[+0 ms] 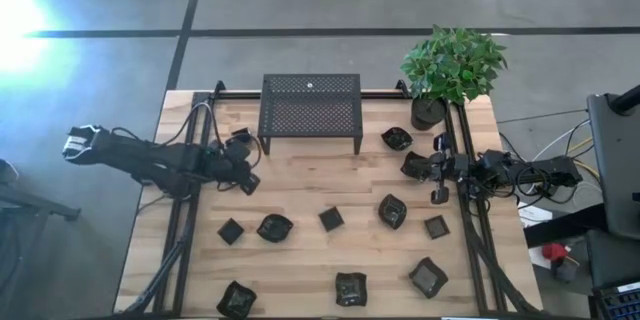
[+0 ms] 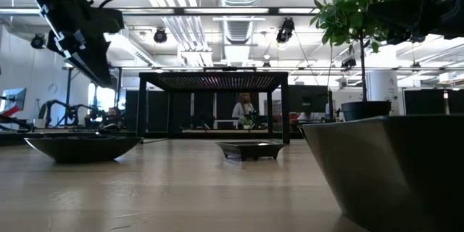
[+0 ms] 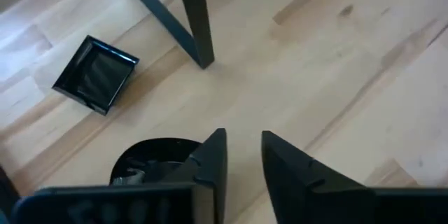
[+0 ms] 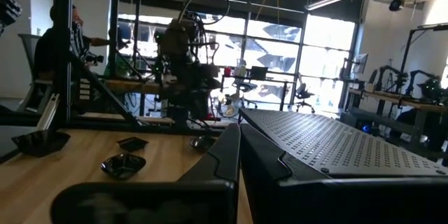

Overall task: Pick & Place Mini shaped plates
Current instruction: Put the leaf shaped plate on the shelf

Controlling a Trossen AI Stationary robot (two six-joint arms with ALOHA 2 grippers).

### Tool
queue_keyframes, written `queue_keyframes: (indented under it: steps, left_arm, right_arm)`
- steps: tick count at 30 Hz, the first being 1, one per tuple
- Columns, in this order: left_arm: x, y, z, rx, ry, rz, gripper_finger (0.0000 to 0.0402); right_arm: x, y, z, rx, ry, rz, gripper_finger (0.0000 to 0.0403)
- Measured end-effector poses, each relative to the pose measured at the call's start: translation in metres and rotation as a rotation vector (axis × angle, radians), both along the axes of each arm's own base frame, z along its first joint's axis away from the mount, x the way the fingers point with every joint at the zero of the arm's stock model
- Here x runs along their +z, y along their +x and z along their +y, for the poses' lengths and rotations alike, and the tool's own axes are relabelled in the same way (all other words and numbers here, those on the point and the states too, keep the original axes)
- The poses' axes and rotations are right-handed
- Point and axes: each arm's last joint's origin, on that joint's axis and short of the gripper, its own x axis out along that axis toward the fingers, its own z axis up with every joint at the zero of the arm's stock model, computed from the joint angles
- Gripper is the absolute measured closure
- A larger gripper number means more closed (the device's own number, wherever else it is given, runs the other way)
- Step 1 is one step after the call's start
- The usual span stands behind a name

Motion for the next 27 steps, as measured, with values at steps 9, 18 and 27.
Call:
queue_keyframes:
  steps: [9,18,27]
  left_arm:
    - [-0.014,0.010,-0.002,0.037,-0.055,0.068,0.0294]
    - [-0.039,0.025,0.003,0.139,-0.117,0.193,0.0294]
    - [-0.057,0.032,0.005,0.193,-0.139,0.278,0.0294]
  right_arm:
    - [0.000,0.000,0.000,-0.001,-0.003,0.000,0.0394]
    - [0.000,0.000,0.000,-0.001,-0.003,0.000,0.0394]
    - [0.000,0.000,0.000,-0.001,-0.003,0.000,0.0394]
